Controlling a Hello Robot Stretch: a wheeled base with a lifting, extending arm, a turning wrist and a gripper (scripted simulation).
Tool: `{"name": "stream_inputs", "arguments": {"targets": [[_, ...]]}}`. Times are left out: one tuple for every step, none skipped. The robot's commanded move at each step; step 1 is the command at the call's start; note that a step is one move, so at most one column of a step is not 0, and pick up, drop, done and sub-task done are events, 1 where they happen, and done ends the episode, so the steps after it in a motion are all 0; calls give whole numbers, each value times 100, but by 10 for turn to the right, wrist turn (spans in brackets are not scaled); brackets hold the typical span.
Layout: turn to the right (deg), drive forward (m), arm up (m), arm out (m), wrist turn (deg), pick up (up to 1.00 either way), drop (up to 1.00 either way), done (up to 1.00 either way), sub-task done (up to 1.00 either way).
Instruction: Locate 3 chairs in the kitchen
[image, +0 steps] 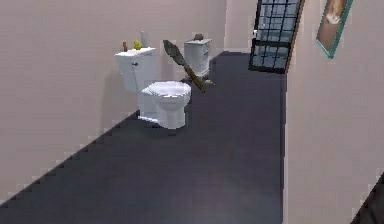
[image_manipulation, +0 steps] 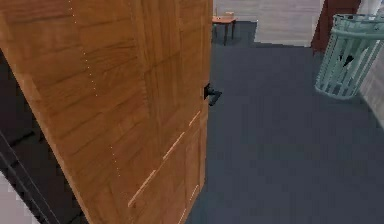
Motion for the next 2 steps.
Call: {"name": "stream_inputs", "arguments": {"targets": [[-180, 0, 0, 0, 0, 0, 0, 0, 0], [0, 25, 0, 0, 0, 0, 0, 0, 0]]}}
